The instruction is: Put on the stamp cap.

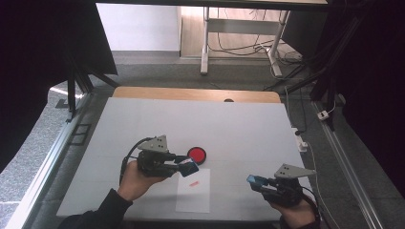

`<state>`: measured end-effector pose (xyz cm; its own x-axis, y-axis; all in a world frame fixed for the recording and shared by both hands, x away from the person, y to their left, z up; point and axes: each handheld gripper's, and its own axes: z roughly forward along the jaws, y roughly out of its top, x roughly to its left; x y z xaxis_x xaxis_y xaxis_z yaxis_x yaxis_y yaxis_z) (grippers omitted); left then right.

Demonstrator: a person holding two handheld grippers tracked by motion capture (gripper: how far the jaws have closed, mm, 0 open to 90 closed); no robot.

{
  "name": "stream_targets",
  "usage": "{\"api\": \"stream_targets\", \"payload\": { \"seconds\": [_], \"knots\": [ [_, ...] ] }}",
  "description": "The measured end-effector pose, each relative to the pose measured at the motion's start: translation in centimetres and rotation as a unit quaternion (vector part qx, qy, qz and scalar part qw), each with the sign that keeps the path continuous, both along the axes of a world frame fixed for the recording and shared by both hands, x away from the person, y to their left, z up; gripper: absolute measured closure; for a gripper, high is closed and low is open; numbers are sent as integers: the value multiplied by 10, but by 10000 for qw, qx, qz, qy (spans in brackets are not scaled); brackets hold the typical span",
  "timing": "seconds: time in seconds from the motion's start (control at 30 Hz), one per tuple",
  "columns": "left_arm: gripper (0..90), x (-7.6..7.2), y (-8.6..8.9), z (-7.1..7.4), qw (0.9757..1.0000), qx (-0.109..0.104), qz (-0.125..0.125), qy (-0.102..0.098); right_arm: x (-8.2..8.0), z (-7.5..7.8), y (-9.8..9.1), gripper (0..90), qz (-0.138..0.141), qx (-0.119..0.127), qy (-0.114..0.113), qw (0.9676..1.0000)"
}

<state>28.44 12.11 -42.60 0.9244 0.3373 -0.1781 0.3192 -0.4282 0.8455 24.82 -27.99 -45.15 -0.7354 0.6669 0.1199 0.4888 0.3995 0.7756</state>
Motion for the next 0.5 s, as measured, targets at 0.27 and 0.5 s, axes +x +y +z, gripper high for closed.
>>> {"api": "stream_targets", "payload": {
  "seconds": [0.27, 0.5],
  "knots": [
    [700, 1, -1, -2, 9999, 77, -74, 9, 2, 3, 11, 681, 301, 138, -10, 9995],
    [700, 1, -1, -1, 9999, 68, -101, -34, 4, 6, 23, 681, 630, 113, -107, 9979]
  ]
}}
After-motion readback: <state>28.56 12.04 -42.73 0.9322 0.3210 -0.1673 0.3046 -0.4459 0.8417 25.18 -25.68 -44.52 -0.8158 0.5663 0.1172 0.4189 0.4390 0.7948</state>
